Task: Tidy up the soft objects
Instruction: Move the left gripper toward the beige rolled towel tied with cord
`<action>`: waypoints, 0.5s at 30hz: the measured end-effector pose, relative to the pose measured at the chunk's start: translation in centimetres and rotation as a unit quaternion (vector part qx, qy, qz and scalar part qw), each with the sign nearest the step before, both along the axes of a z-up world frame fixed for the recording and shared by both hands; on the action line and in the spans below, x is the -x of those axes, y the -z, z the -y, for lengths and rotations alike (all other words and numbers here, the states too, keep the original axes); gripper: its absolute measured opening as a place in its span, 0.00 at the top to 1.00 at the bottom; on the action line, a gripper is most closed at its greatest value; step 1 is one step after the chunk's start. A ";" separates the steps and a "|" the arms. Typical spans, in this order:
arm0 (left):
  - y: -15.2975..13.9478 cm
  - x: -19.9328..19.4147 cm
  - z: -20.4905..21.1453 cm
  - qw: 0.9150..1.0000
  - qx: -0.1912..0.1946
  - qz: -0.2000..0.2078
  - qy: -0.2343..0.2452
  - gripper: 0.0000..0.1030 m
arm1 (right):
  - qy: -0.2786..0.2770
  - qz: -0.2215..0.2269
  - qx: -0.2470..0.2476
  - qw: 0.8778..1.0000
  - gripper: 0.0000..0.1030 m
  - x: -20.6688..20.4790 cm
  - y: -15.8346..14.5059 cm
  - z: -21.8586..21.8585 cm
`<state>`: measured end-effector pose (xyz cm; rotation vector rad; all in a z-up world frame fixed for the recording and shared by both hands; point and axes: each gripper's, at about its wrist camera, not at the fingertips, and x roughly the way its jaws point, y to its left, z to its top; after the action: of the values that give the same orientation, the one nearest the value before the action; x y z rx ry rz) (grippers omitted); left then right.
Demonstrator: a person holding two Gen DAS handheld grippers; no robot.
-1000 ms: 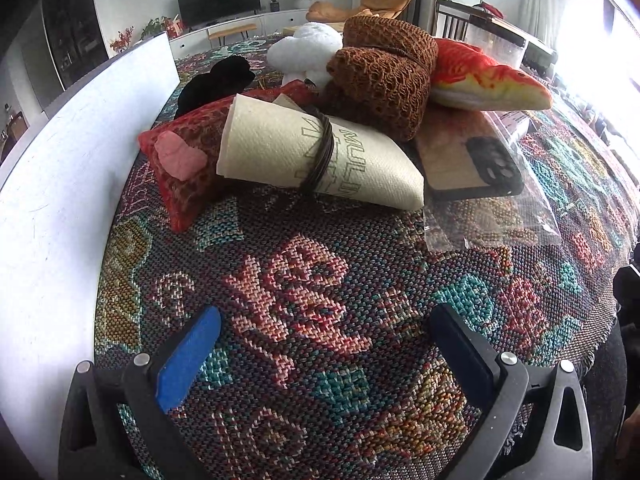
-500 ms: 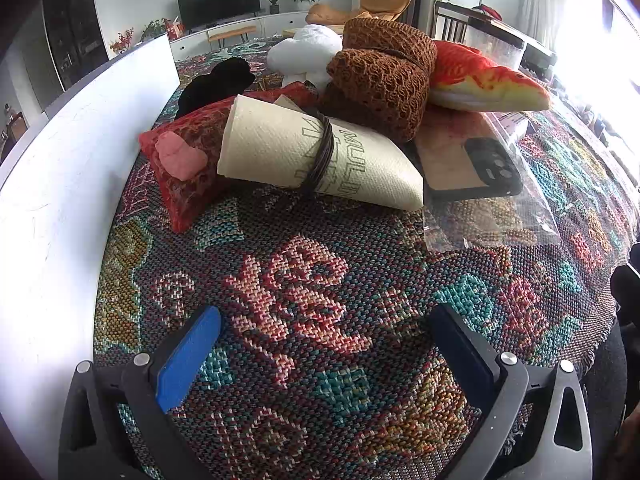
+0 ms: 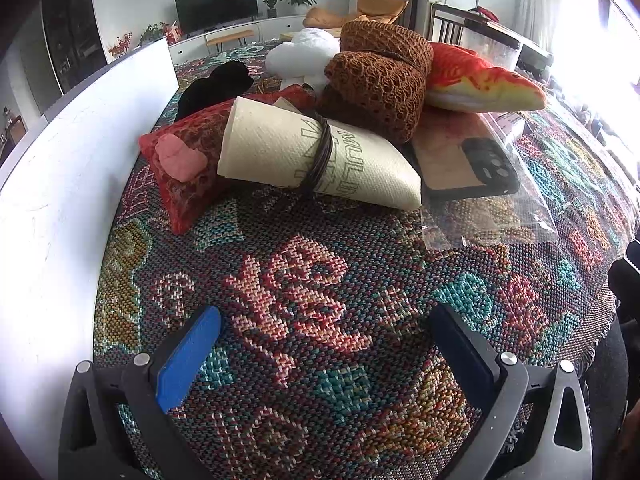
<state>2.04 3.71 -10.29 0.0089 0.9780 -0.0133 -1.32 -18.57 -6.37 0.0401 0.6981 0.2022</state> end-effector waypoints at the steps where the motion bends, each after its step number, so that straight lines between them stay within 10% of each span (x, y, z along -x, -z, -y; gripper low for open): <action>1: 0.0 0.0 0.0 1.000 0.000 -0.001 0.000 0.00 | 0.000 -0.001 -0.001 1.000 0.13 0.0 0.0 0.0; 15: -0.1 -0.1 -0.1 1.000 0.001 -0.005 0.011 0.00 | 0.002 -0.007 -0.004 1.000 0.13 -0.2 0.3 0.2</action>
<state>2.18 3.84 -10.15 0.0181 0.9870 -0.0349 -1.13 -18.75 -6.64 0.0505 0.7119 0.2007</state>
